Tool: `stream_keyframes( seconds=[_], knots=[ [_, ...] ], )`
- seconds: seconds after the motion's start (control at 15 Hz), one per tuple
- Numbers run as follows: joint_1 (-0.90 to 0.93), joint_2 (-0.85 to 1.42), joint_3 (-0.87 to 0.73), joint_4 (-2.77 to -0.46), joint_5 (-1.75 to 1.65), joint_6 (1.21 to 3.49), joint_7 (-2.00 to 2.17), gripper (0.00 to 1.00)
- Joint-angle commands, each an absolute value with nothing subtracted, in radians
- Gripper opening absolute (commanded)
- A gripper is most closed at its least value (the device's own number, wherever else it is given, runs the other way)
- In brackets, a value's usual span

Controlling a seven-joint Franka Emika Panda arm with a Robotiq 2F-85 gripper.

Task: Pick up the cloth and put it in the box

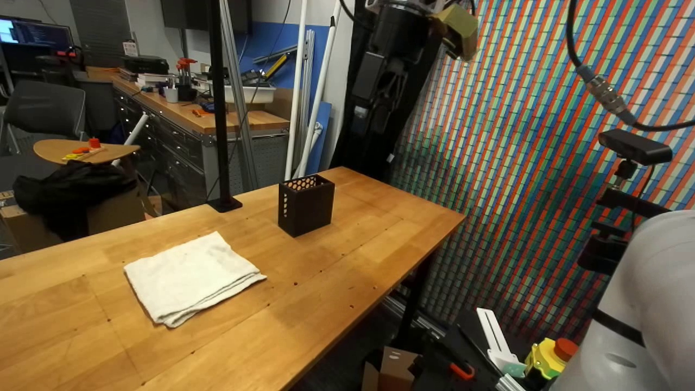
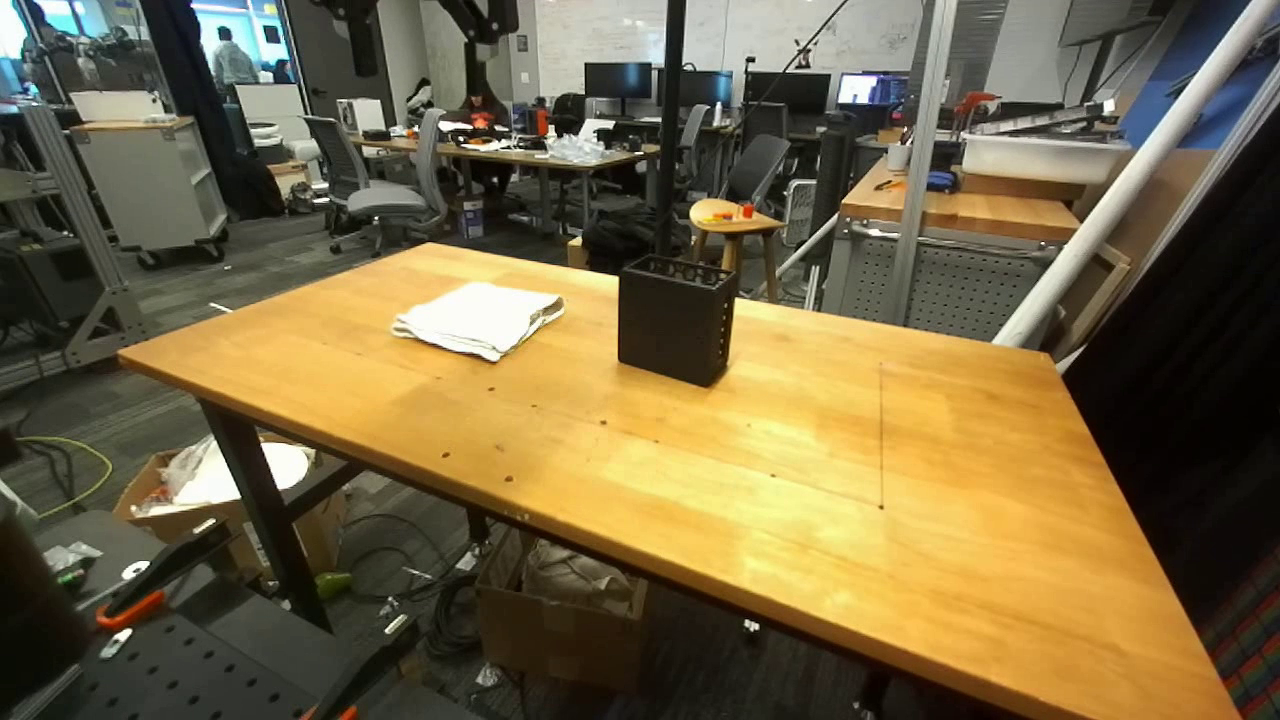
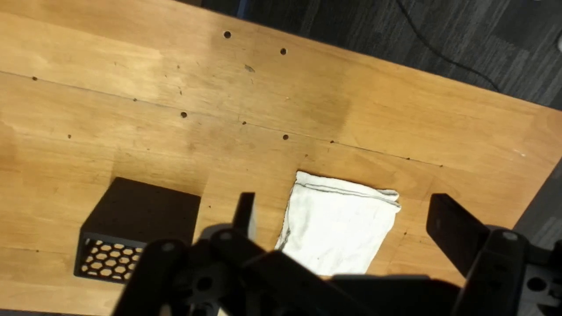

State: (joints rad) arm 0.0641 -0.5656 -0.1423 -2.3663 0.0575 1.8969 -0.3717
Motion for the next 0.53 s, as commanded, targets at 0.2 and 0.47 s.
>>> stream_keyframes(
  seconds=[0.2,0.47],
  knots=[
    [0.129,-0.256,-0.013,-2.128,0.090,1.997,-0.290,1.00],
    [0.129,-0.098,0.035,-1.992,0.076,2.045,-0.258,1.00]
  ],
)
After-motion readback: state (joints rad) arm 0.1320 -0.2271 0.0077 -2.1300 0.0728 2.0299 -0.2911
